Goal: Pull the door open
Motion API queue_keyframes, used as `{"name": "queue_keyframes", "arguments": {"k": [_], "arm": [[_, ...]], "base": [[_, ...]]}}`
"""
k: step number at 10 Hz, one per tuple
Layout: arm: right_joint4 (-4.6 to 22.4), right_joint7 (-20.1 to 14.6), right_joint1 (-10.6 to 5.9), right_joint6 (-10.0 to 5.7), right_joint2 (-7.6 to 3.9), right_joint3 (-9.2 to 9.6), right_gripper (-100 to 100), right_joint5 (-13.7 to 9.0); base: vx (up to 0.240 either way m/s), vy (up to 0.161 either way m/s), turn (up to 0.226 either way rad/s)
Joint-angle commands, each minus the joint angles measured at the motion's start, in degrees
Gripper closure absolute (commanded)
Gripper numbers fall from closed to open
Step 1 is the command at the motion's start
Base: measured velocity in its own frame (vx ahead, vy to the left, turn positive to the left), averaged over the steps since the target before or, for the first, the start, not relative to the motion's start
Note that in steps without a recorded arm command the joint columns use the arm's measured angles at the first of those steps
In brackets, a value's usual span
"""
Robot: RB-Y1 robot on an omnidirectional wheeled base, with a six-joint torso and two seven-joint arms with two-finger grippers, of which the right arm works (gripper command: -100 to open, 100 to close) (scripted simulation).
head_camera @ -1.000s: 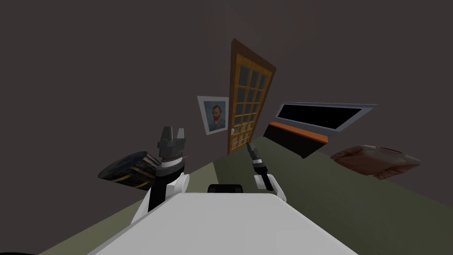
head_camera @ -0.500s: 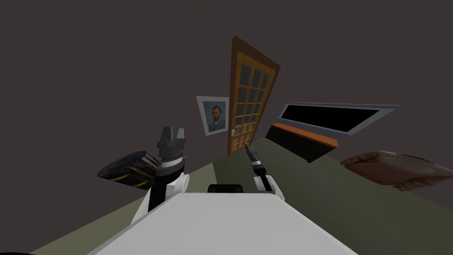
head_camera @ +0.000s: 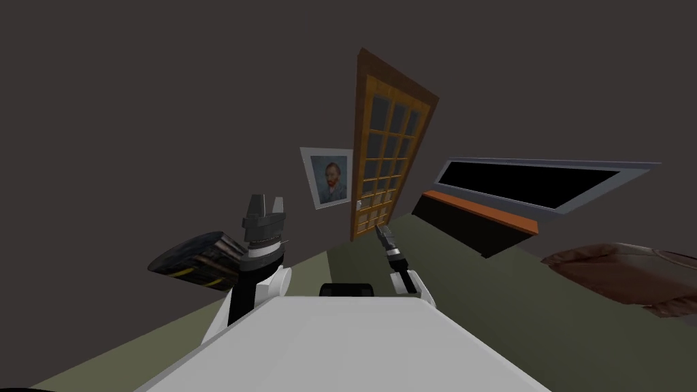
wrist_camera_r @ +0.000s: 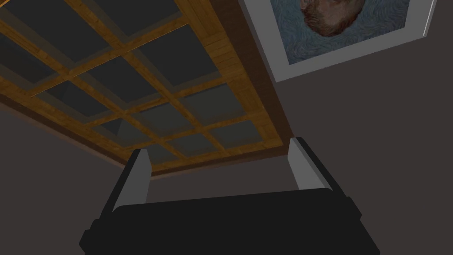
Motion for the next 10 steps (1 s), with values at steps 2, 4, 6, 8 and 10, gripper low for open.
{"name": "queue_keyframes", "arguments": {"k": [2, 4, 6, 8, 10], "arm": [[3.09, 2.65, -0.56, -1.2, -0.09, -0.14, -100, 0.82], [5.63, 4.57, -1.2, -2.07, -0.2, -0.29, -100, 1.41], [8.08, 6.41, -1.81, -2.91, -0.28, -0.44, -100, 1.98], [10.48, 8.21, -2.41, -3.73, -0.35, -0.59, -100, 2.53], [12.87, 10.02, -3.01, -4.55, -0.41, -0.73, -100, 3.09]], "base": [[0.066, -0.056, 0.063], [0.066, -0.058, 0.069], [0.06, -0.062, 0.061], [0.074, -0.058, 0.062], [0.073, -0.047, 0.063]]}}
